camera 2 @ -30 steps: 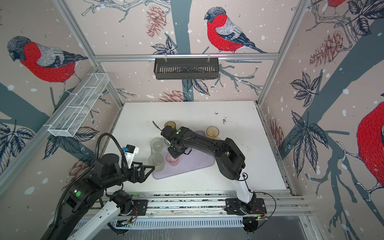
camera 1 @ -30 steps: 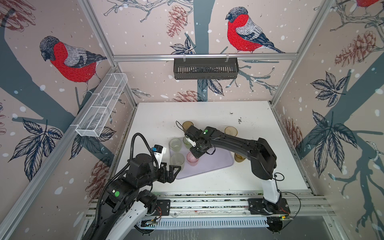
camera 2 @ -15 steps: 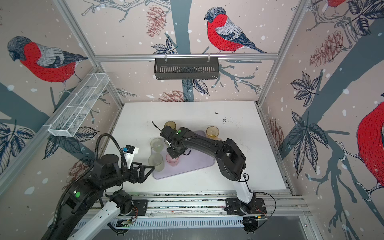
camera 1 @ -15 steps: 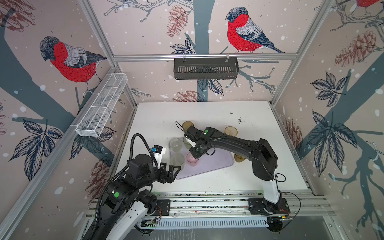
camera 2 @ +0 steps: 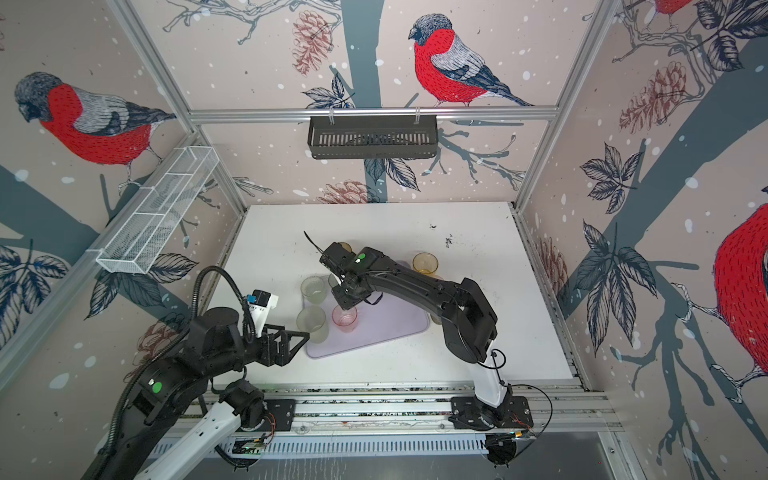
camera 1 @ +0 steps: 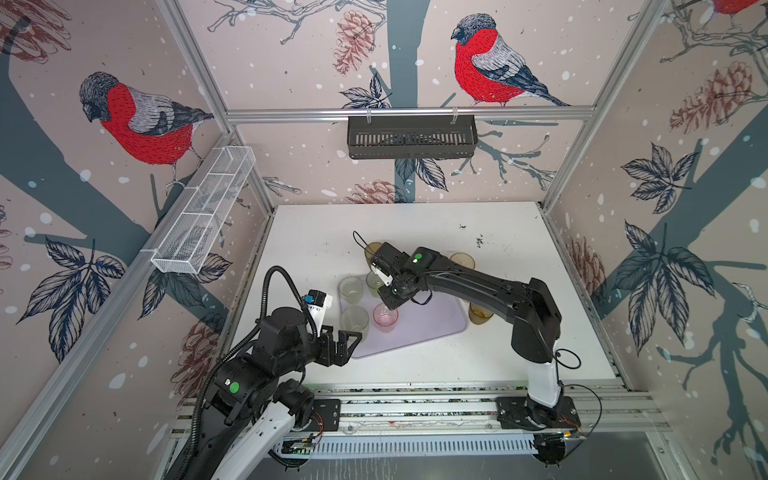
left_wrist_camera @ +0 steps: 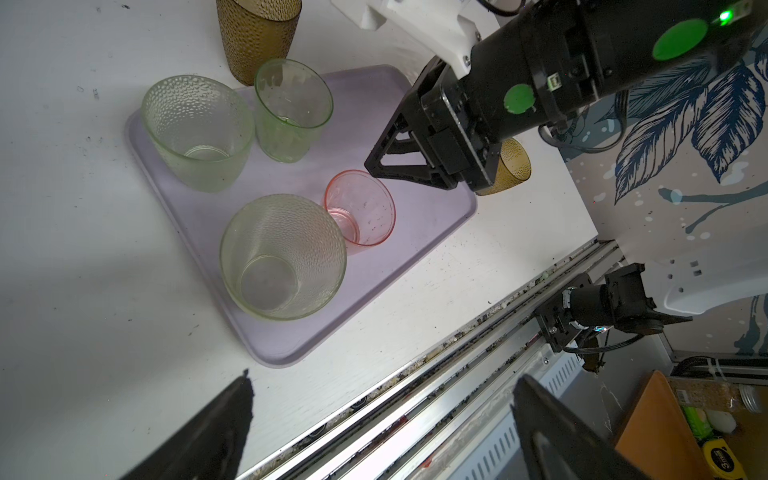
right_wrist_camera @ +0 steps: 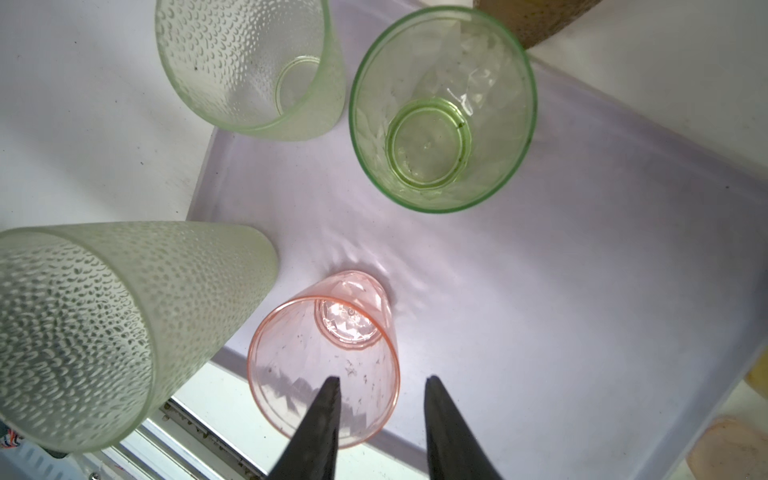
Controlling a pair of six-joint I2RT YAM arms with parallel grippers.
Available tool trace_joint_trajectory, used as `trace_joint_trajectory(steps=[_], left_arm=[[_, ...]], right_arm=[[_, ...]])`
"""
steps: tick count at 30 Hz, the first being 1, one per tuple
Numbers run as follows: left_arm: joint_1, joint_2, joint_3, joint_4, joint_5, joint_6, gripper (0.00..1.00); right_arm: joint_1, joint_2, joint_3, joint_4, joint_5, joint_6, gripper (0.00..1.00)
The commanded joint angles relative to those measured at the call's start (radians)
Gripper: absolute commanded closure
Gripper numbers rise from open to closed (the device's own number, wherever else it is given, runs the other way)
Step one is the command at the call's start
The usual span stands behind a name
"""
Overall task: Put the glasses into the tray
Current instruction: 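Open the right gripper and raise it off the pink glass, then move the open right gripper toward the amber dotted glass beyond the tray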
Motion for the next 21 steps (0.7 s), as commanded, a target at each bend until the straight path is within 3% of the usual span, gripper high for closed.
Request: trace_joint_trajectory(steps=[1,21], left_arm=[[-0.001,0.014,0.004,0.013,0.007,0.019,0.03],[-0.001,0.042,0.031,0.061,-0.006,0.007,0.03]], right_arm=[[-0.005,-0.019,0.02,-0.03,0.02,0.014,0.63],[-0.061,-0.001,0.184,-0.106,0.052,-0.043,0.51]])
